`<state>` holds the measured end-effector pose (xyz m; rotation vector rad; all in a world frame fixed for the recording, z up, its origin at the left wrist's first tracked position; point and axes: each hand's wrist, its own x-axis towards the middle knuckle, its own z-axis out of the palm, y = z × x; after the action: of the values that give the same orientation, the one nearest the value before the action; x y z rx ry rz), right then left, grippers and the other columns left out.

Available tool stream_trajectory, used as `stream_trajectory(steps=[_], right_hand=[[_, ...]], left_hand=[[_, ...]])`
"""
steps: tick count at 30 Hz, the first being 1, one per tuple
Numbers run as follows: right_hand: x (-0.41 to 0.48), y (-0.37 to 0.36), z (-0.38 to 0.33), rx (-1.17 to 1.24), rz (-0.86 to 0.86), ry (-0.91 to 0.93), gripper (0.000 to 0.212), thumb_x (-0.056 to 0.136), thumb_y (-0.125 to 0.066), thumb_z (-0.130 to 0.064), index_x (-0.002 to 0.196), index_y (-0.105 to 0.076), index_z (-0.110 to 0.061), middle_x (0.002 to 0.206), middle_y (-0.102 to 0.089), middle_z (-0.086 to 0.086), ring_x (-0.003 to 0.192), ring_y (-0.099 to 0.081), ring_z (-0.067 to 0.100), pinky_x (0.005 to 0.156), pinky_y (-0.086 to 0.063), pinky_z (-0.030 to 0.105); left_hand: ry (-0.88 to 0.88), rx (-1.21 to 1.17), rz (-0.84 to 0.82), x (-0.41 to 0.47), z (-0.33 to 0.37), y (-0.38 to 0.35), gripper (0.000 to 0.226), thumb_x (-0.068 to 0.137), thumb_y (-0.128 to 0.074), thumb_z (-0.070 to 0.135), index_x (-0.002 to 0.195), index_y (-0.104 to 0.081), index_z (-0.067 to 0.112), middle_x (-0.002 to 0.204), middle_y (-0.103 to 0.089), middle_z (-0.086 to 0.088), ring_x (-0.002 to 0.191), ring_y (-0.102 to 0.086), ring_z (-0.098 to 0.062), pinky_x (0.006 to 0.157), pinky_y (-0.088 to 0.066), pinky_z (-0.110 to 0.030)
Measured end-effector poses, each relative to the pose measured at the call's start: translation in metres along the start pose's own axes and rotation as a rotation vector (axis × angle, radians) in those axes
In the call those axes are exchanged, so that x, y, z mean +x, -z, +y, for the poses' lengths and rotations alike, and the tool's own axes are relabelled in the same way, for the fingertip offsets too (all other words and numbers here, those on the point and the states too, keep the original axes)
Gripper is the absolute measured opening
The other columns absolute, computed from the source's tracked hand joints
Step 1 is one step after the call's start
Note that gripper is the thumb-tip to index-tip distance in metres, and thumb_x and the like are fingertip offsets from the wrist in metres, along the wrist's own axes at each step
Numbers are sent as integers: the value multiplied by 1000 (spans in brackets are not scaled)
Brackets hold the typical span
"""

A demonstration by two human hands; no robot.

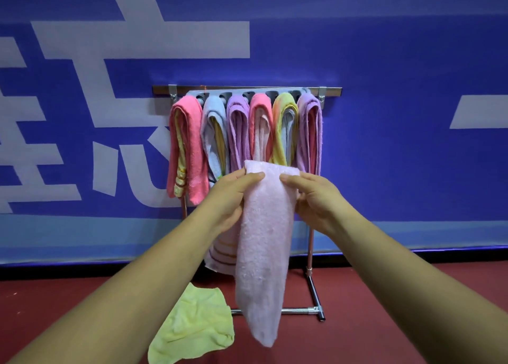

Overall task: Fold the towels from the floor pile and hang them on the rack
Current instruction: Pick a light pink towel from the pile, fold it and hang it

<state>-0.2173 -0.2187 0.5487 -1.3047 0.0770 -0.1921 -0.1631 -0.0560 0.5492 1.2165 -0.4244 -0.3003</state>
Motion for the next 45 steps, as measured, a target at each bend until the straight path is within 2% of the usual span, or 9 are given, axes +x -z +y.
stream_trajectory(steps=[8, 11, 17, 20, 27, 31, 35, 39, 45], right_hand=[[5, 12, -11, 332, 173, -160, 22, 93, -67, -8, 109, -65, 6, 80, -72, 19, 73, -72, 31, 71, -62, 42], [1, 39, -18, 118, 123, -149, 15, 93, -65, -15, 81, -64, -7, 50, -44, 1, 45, -38, 16, 49, -48, 27], [33, 98, -50, -775, 400, 186, 25, 86, -64, -29, 72, -56, -11, 66, -54, 10, 62, -48, 19, 60, -38, 31], [54, 97, -70, -550, 126, 169, 23, 95, -61, -25, 99, -72, -6, 100, -74, 14, 87, -65, 24, 78, -47, 33], [95, 102, -84, -228, -296, -63, 45, 100, -55, -31, 130, -63, 2, 136, -59, 28, 113, -60, 33, 107, -43, 44], [120, 112, -95, -330, -314, -36, 32, 91, -64, -25, 110, -73, 0, 117, -66, 31, 103, -60, 34, 94, -46, 42], [144, 125, -118, -317, -292, 96, 40, 99, -50, -4, 71, -78, -8, 75, -73, 7, 66, -68, 17, 62, -53, 26], [178, 136, -137, -380, -233, 132, 17, 90, -66, -16, 84, -72, -1, 91, -64, 17, 82, -56, 28, 77, -45, 37], [242, 135, -158, -440, -107, 187, 55, 79, -69, -25, 120, -63, 11, 118, -62, 24, 103, -56, 33, 94, -41, 46]], left_hand=[[16, 109, 4, 18, -23, -8, 15, 94, -63, 12, 104, -72, 5, 91, -76, -6, 78, -69, -15, 68, -54, -23], [19, 106, 7, 36, -19, -26, 17, 95, -61, 12, 107, -73, 7, 96, -75, -9, 85, -65, -21, 75, -49, -31], [188, 345, -242, 74, 7, -53, 12, 89, -67, 21, 90, -77, 14, 78, -59, -5, 68, -50, -19, 59, -33, -30], [194, 387, -339, 94, 20, -68, 14, 92, -64, 14, 84, -76, 13, 75, -64, 0, 69, -59, -14, 63, -46, -25], [165, 420, -413, 149, 36, -72, 40, 84, -68, 25, 118, -72, 6, 126, -61, -15, 112, -57, -36, 102, -42, -47], [135, 434, -424, 176, 37, -66, 40, 79, -65, 21, 113, -72, 0, 124, -65, -22, 102, -61, -32, 92, -45, -41], [136, 420, -504, 199, 42, -61, 16, 80, -67, 24, 84, -73, 10, 79, -64, -4, 72, -56, -17, 69, -42, -27], [22, 501, -466, 232, 52, -64, 15, 96, -61, 15, 85, -68, 7, 78, -65, 0, 75, -59, -11, 72, -47, -22], [-218, 645, -328, 298, 68, -76, 28, 95, -63, 13, 69, -70, 16, 63, -62, 12, 64, -53, -6, 67, -39, -19]])
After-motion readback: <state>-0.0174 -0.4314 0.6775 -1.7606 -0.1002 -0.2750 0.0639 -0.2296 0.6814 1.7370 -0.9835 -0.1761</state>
